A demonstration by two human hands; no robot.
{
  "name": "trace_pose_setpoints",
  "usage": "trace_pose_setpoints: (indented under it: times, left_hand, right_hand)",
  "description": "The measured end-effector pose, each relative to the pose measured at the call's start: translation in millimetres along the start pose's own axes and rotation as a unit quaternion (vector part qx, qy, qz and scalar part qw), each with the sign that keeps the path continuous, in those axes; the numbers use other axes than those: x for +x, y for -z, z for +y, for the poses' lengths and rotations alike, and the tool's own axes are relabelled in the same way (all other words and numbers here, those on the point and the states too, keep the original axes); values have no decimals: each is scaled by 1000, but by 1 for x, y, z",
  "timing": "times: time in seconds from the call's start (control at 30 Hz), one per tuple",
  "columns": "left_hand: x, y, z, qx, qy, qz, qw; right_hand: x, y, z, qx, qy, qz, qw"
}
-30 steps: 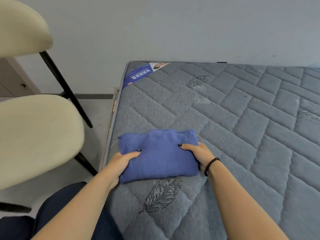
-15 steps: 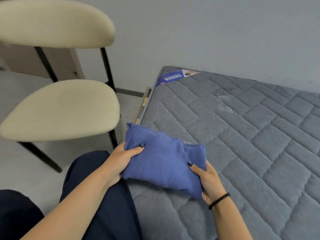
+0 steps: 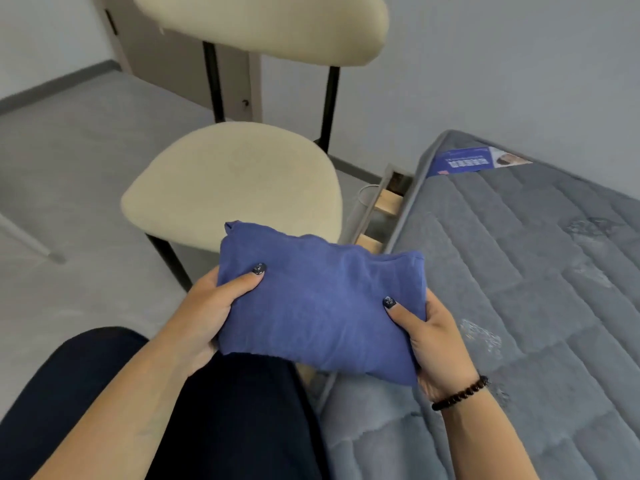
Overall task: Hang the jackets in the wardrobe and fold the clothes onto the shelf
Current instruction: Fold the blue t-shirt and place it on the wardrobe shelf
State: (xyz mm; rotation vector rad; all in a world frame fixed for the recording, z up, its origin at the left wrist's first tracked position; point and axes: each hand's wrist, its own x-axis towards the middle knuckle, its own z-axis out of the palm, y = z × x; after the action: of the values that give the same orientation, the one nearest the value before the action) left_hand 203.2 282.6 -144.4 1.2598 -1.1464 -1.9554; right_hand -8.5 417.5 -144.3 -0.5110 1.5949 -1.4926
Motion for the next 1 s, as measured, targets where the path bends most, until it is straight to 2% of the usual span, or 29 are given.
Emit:
trace_pose_setpoints:
  times: [0.27,0.47,0.67,1.0]
  left_hand:
    - [92,72,47,-15,55,57,997]
    - [122,133,137,-36,59,94,993]
    - [86,182,257,-47,41,147,987]
    - [-42,250,460,-70,-8,269,960]
  right_hand:
    - [101,-99,-25,-85,-53,-7,995]
    - [154,-195,-89,-121,-66,-43,990]
    - [153,-286,-199,-147,-55,-118,981]
    - [96,-428,-388,-165,-26,-237,957]
